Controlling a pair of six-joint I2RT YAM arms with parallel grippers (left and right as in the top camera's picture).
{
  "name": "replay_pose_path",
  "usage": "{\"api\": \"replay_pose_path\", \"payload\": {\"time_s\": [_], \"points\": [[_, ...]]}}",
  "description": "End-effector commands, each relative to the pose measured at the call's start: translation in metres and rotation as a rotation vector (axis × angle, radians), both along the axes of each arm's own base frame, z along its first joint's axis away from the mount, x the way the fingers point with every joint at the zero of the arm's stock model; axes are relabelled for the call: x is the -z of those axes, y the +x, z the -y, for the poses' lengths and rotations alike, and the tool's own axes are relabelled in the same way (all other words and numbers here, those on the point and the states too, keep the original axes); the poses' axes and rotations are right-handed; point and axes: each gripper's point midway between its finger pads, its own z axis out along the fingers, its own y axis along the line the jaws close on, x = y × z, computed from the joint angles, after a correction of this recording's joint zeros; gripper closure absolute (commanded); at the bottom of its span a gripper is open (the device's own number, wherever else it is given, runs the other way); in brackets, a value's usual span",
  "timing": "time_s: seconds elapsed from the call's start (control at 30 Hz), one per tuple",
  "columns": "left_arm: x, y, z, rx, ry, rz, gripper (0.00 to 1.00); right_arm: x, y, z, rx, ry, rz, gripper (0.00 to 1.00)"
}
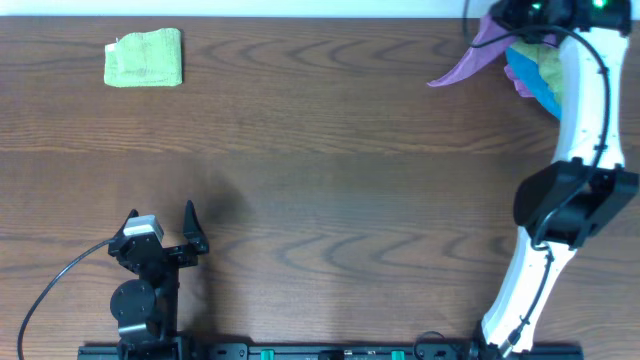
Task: Fold the cloth
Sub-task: 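Lift the pink cloth with the right gripper and pull it leftward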
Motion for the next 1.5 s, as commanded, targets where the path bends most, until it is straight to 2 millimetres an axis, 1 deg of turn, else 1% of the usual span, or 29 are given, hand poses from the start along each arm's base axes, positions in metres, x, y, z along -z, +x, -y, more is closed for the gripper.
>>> {"api": "replay_pose_path", "payload": {"time_s": [0.0,0.2,0.27,0.37,0.47,0.53,0.6,0.67,0.83,0.9,0.93,0.97,1.0,1.03,1.1,1.17,1.27,1.37,1.47], "points": [[0.018,0.0,0.0,-0.002,-0.008,-0.041,0.05,-0.022,-0.008,-0.039,-0.1,-0.031,0.036,0.98],[0.018,0.0,0.0,-0.002,-0.008,-0.041,0.05,-0.02,-0.025,-0.094,-0.209,-0.037,-0.007,0.98],[0.018,0.0,0.0,-0.002,-0.008,-0.041,0.04,-0.024,-0.031,-0.113,-0.244,-0.037,-0.004,0.98],[0.018,0.0,0.0,-0.002,-0.008,-0.041,0.05,-0.037,-0.039,-0.138,-0.291,-0.034,0.015,0.98],[0.018,0.0,0.0,-0.002,-0.008,-0.041,0.05,-0.053,-0.054,-0.165,-0.361,-0.054,0.042,0.98],[0.018,0.0,0.0,-0.002,-0.008,-0.041,0.05,-0.059,-0.065,-0.179,-0.402,-0.065,0.043,0.99],[0.018,0.0,0.0,-0.002,-0.008,-0.041,0.05,-0.061,-0.078,-0.191,-0.439,-0.073,0.028,0.98],[0.018,0.0,0.0,-0.002,-0.008,-0.041,0.05,-0.056,-0.089,-0.2,-0.469,-0.078,-0.007,0.98],[0.018,0.0,0.0,-0.002,-0.008,-0.041,0.05,-0.036,-0.126,-0.21,-0.558,-0.113,-0.136,0.99],[0.018,0.0,0.0,-0.002,-0.008,-0.041,0.05,-0.028,-0.145,-0.213,-0.626,-0.15,-0.187,0.98],[0.018,0.0,0.0,-0.002,-0.008,-0.041,0.05,-0.024,-0.151,-0.211,-0.63,-0.167,-0.217,0.99],[0.018,0.0,0.0,-0.002,-0.008,-0.041,0.04,-0.018,-0.158,-0.205,-0.619,-0.199,-0.261,0.98],[0.018,0.0,0.0,-0.002,-0.008,-0.041,0.05,-0.013,-0.161,-0.199,-0.603,-0.238,-0.287,0.98],[0.018,0.0,0.0,-0.002,-0.008,-0.041,0.05,-0.011,-0.162,-0.198,-0.602,-0.251,-0.296,0.99],[0.018,0.0,0.0,-0.002,-0.008,-0.041,0.04,-0.013,-0.163,-0.2,-0.618,-0.27,-0.283,0.98],[0.018,0.0,0.0,-0.002,-0.008,-0.041,0.04,-0.014,-0.162,-0.194,-0.607,-0.318,-0.273,0.98],[0.018,0.0,0.0,-0.002,-0.008,-0.041,0.05,-0.02,-0.163,-0.199,-0.615,-0.333,-0.246,0.98],[0.018,0.0,0.0,-0.002,-0.008,-0.041,0.04,-0.028,-0.153,-0.207,-0.624,-0.327,-0.177,0.98],[0.018,0.0,0.0,-0.002,-0.008,-0.041,0.05,-0.036,-0.14,-0.213,-0.616,-0.318,-0.107,0.98]]}}
